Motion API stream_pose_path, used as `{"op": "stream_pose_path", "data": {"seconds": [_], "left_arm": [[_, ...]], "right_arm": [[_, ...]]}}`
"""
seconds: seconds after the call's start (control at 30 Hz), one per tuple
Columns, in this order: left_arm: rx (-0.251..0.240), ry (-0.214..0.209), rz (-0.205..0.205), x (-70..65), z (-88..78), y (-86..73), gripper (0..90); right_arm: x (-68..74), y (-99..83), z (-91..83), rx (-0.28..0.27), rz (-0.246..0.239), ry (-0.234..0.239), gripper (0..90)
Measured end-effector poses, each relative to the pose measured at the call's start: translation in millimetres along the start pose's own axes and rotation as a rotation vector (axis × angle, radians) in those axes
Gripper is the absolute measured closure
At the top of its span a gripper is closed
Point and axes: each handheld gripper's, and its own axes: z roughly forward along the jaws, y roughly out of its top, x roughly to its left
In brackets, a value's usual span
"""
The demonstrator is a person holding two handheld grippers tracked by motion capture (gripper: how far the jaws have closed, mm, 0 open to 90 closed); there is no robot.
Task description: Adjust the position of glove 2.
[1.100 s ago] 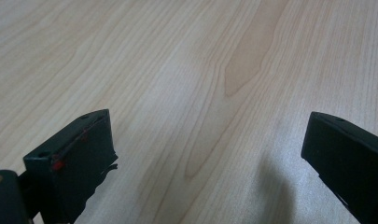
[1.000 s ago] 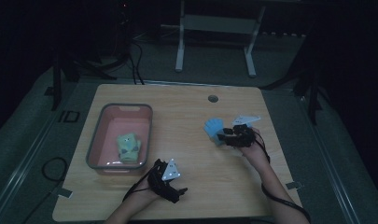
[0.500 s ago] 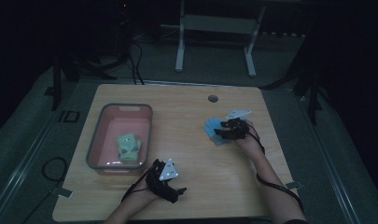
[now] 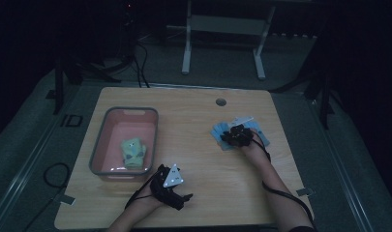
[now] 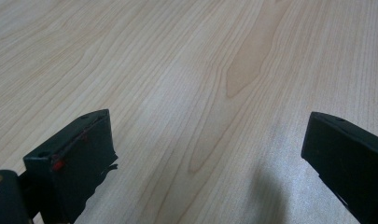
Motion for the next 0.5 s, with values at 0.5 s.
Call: {"op": "stream_pose_path", "data": {"seconds": [0.5], "left_arm": [[-0.021,0.008,0.002,-0.7,-0.7,2.0,2.8]], "right_arm": [[30.1,13.2,-46.7,-0.081,0.185,-0.115,84.4]]}}
